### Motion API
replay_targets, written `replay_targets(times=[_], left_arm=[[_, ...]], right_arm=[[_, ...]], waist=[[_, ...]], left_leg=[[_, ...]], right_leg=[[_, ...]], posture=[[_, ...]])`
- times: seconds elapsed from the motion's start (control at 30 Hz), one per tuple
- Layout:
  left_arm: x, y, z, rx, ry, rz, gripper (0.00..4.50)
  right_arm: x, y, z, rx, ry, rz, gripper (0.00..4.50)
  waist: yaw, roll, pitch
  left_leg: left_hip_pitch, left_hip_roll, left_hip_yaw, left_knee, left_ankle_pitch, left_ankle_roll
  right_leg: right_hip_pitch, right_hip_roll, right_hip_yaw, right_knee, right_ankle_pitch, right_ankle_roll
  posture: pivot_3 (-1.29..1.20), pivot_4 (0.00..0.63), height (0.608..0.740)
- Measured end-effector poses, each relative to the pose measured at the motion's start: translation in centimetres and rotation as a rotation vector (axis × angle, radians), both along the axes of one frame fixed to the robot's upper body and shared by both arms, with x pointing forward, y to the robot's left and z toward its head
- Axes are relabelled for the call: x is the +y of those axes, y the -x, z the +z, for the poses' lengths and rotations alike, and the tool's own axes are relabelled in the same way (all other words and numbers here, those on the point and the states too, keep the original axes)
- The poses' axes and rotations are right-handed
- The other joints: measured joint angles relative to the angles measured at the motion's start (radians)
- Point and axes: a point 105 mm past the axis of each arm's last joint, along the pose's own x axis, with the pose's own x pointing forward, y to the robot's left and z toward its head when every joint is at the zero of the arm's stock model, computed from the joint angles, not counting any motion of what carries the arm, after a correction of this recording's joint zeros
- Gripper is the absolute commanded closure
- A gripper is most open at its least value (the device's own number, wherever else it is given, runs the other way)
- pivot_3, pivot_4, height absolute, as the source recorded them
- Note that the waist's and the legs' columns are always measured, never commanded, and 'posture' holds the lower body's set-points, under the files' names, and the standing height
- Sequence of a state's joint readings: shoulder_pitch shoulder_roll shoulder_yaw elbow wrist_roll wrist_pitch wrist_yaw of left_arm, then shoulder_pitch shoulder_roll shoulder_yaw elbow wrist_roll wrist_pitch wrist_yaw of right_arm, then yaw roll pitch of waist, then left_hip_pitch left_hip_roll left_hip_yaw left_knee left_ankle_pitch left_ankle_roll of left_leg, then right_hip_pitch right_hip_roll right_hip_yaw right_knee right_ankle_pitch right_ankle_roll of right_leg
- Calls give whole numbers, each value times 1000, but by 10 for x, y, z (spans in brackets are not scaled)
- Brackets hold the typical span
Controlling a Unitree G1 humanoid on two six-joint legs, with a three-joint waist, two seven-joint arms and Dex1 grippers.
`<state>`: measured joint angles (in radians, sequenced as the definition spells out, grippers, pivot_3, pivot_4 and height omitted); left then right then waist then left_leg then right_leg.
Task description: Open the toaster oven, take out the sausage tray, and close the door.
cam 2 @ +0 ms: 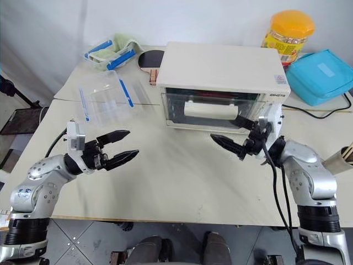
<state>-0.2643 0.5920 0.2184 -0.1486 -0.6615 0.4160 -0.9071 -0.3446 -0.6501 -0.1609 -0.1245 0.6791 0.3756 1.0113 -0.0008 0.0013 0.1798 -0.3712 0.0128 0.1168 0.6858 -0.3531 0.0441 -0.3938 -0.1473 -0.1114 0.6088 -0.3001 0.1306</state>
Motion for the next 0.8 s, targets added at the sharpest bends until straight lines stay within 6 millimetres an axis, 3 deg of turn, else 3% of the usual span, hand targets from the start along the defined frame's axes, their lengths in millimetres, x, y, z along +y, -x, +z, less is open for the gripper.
replay_targets(times=[0.2, 0.3, 0.4, 0.53, 0.7, 0.73, 0.8], left_arm=[[-11, -11, 19, -29, 60, -27, 47], [-17, -20, 23, -30, 101, -42, 550], [-30, -35, 32, -51, 149, -67, 1439], [-49, -52, 44, -100, 159, -82, 2692], [-83, -77, 35, -84, 126, -83, 4187], [-87, -78, 31, -75, 117, -88, 4447], [-97, -81, 23, -59, 92, -107, 4478]], right_arm=[[-2, 18, -14, -146, 167, 32, 0], [-6, 27, -28, -178, 255, 50, 0], [-7, 31, -37, -201, 303, 49, 0], [-6, 28, -34, -240, 315, 35, 0], [-8, 24, -31, -271, 318, 14, 0], [-8, 24, -32, -273, 320, 12, 0], [-9, 24, -32, -282, 323, 3, 0]], waist=[[0, 0, 0], [7, 0, 0], [14, -1, 1], [16, -1, 1], [23, -2, 1], [22, -2, 1], [23, -2, 1]], left_leg=[[0, 0, 0, 0, 0, 0], [0, -1, 0, 0, 0, 0], [0, -1, 0, 1, 0, 0], [0, -1, 0, 2, 0, 0], [-1, -2, 1, 2, 0, 0], [-1, -2, 1, 2, 0, 0], [-1, -2, 1, 2, 0, 0]], right_leg=[[0, 0, 0, 0, 0, 0], [0, 0, -1, 0, 0, 0], [0, 1, -1, 0, 0, 0], [0, 1, -1, 0, 0, 0], [1, 2, -2, -1, 0, 0], [1, 2, -2, -1, 0, 0], [1, 3, -3, -1, 0, 0]], posture=[[0, 150, 740], [0, 150, 740], [0, 150, 740], [0, 150, 740], [0, 150, 740], [0, 150, 740], [0, 150, 740]])
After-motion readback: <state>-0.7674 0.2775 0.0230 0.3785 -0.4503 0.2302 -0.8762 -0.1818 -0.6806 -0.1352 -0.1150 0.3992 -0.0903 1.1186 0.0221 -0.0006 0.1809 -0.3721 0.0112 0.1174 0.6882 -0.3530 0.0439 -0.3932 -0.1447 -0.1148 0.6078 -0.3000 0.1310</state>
